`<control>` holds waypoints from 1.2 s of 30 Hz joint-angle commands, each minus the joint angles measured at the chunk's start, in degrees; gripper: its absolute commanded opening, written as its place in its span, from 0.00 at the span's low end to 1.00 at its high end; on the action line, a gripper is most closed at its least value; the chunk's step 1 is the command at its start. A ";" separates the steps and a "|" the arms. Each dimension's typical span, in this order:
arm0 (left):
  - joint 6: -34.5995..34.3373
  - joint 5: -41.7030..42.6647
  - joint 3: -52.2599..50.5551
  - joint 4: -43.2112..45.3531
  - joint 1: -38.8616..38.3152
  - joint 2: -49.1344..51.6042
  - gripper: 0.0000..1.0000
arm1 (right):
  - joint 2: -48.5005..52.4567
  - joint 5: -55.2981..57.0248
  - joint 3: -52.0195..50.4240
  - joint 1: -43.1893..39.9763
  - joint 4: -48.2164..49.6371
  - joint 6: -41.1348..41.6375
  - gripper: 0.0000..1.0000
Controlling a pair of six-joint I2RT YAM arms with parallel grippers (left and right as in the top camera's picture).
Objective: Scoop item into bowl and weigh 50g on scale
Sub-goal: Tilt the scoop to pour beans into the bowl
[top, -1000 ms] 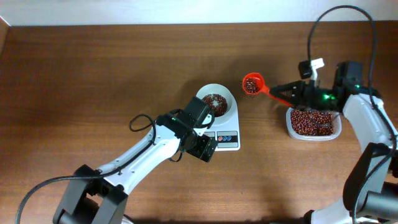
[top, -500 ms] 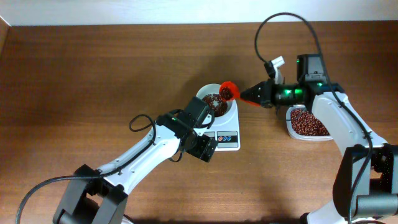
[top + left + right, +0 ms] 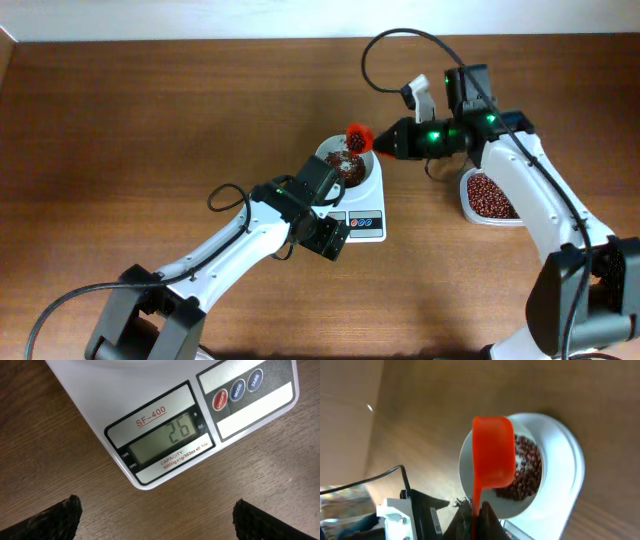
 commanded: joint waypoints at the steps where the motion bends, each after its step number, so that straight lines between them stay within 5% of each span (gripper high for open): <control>1: 0.70 0.83 -0.37 0.13 -0.24 -1.18 0.99 | 0.24 2.73 4.57 0.48 -3.74 -6.73 0.04; 18: 0.68 0.81 -0.37 0.11 -0.24 -1.18 0.99 | 0.24 11.37 5.25 5.25 -6.29 -18.29 0.04; 36: 0.70 0.81 -0.37 0.13 -0.22 -1.18 0.99 | 0.24 12.20 5.25 5.25 -6.03 -20.46 0.04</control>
